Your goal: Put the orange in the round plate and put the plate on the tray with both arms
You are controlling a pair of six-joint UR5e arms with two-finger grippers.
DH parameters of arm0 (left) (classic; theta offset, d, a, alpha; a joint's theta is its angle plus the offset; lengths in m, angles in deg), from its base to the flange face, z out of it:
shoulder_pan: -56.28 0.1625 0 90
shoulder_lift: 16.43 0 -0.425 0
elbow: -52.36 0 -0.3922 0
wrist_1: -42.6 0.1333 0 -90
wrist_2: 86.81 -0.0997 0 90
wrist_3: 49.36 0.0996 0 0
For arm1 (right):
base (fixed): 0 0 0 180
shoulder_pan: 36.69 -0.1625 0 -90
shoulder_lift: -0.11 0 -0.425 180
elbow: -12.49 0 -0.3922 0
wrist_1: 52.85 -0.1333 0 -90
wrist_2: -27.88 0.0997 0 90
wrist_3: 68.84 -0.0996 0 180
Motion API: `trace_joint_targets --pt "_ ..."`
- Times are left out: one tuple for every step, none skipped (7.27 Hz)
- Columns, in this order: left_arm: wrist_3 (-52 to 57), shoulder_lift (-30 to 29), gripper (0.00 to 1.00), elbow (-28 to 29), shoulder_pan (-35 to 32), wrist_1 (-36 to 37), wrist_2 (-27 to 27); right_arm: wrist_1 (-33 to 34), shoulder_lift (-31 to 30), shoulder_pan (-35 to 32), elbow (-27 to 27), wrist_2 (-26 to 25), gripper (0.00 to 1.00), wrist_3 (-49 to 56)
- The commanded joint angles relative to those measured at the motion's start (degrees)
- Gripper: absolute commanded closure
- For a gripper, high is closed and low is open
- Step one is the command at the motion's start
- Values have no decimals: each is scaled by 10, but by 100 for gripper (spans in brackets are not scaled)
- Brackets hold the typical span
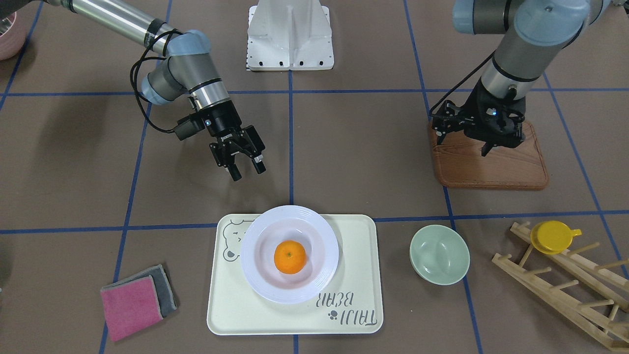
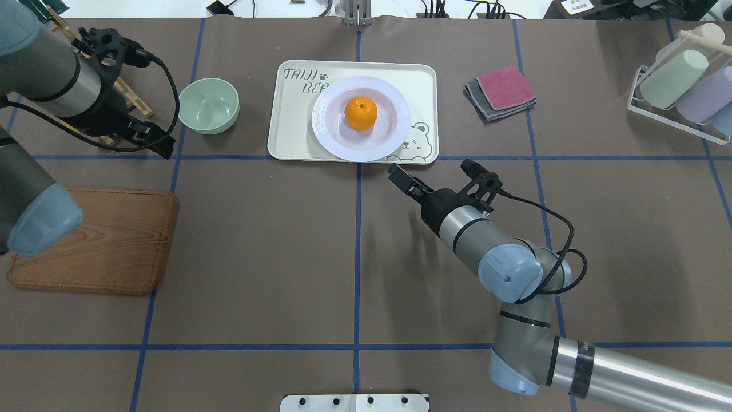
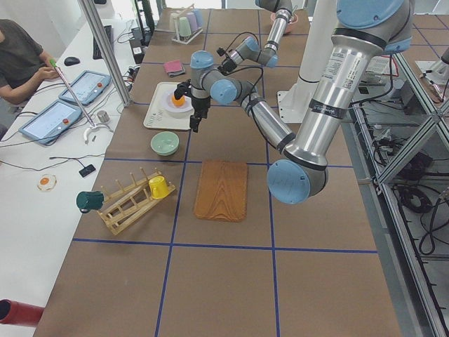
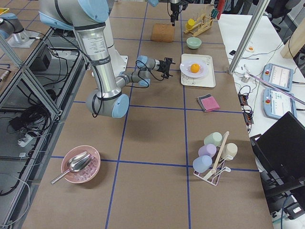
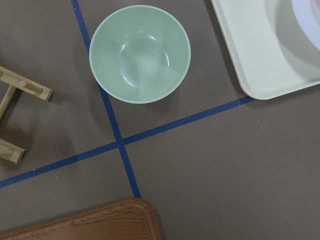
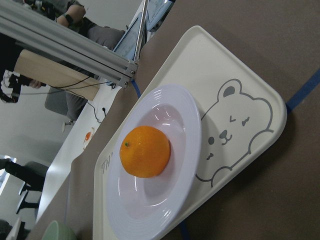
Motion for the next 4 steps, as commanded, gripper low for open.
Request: trace_joint_targets --pt "39 0 1 2 -4 0 -8 1 -35 -115 -12 195 0 138" --pt "64 4 1 2 -11 0 -10 8 -55 -190 -3 316 0 251" --pt "76 5 1 2 -16 0 -10 80 -61 -276 -2 443 0 379" --pt "95 8 1 2 -21 0 -10 143 -81 -335 -7 502 0 504"
